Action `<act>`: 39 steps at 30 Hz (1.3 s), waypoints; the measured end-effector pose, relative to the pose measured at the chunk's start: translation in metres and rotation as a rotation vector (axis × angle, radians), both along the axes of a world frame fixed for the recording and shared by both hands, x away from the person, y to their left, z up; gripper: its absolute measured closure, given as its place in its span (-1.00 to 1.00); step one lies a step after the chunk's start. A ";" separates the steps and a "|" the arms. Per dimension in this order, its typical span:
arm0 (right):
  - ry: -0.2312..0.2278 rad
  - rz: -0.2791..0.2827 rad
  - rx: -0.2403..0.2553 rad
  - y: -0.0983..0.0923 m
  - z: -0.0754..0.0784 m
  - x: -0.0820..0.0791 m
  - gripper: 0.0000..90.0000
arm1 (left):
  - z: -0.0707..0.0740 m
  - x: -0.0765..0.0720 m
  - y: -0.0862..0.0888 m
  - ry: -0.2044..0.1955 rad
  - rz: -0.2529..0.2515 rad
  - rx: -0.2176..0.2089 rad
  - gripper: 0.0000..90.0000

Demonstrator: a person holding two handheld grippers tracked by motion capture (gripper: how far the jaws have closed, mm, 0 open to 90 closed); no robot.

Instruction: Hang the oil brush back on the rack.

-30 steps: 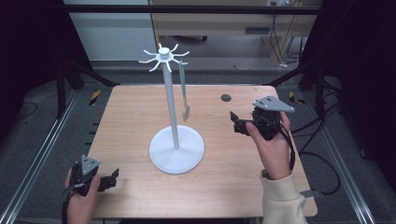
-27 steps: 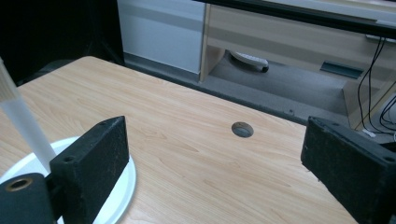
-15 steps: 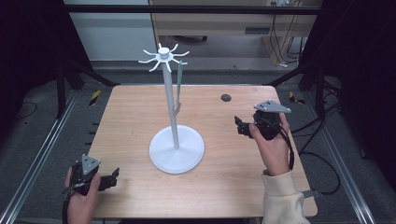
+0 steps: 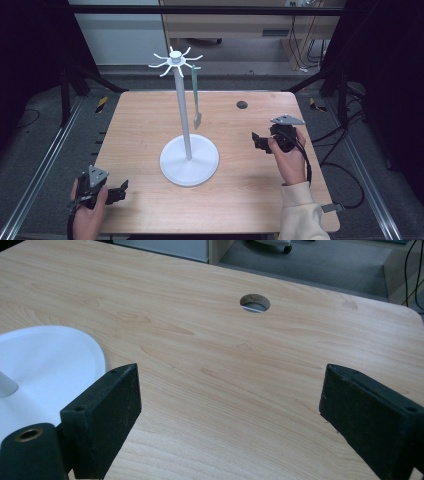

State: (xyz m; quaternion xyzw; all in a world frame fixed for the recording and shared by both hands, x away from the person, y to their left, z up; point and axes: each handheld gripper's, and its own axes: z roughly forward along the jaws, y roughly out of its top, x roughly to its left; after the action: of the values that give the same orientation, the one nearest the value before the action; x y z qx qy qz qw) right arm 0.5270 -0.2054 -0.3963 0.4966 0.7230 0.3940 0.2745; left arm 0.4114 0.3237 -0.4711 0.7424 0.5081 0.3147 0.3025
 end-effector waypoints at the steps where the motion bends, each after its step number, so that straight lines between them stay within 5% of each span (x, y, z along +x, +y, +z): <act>1: 0.007 0.001 0.003 0.000 -0.002 0.001 -0.76 | 0.000 0.000 0.000 0.000 -0.001 0.001 -0.93; 6: 0.048 0.022 0.041 -0.002 -0.012 0.004 -0.77 | 0.000 0.000 0.000 0.000 -0.003 0.004 -0.93; 20: 0.156 0.041 0.011 0.002 -0.049 0.010 -0.78 | -0.001 0.001 -0.002 0.002 -0.010 0.015 -0.93; 32: 0.120 0.069 -0.085 0.012 -0.077 0.012 -0.77 | -0.005 0.002 -0.004 0.018 -0.031 0.029 -0.92; 39: 0.082 0.080 -0.073 0.016 -0.090 0.011 -0.76 | -0.009 0.004 -0.006 0.018 -0.044 0.017 -0.92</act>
State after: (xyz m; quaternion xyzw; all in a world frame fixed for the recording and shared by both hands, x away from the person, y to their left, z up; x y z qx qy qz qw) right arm 0.5381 -0.1899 -0.4858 0.4728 0.7667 0.3575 0.2468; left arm 0.4156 0.3181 -0.4801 0.7589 0.4916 0.3054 0.2984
